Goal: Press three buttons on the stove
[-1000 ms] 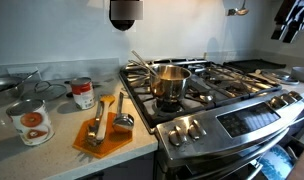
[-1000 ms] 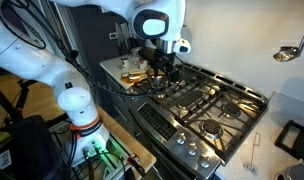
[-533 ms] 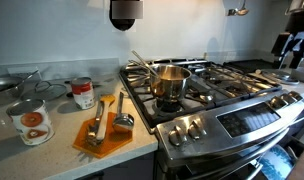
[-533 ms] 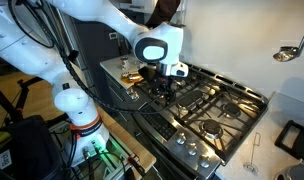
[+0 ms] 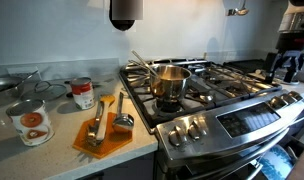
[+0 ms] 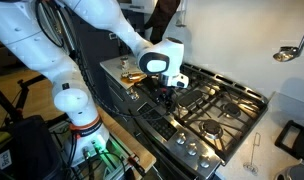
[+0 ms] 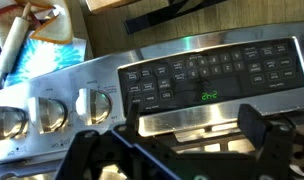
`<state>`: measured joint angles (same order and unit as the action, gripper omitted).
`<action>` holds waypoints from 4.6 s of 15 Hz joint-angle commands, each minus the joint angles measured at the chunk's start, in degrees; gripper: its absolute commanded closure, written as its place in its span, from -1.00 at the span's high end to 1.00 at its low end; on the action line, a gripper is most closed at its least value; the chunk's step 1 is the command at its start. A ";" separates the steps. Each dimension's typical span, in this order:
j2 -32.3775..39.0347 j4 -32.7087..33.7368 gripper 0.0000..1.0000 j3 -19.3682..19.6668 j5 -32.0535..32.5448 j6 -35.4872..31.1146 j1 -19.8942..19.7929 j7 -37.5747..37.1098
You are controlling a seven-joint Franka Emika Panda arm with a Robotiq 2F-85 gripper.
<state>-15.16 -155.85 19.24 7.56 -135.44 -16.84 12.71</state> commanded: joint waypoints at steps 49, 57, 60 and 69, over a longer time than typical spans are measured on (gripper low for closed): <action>30.25 8.98 -1.00 -6.00 -6.64 -5.06 0.27 -3.18; 31.37 8.92 -1.00 -5.91 -5.88 -7.05 0.65 -4.05; 34.77 9.71 -1.00 -6.15 -6.11 -10.61 0.52 -3.95; 36.70 9.64 -1.00 -6.19 -3.65 -12.40 1.17 -3.82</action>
<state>14.00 -147.57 13.44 3.67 -140.64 -16.07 9.15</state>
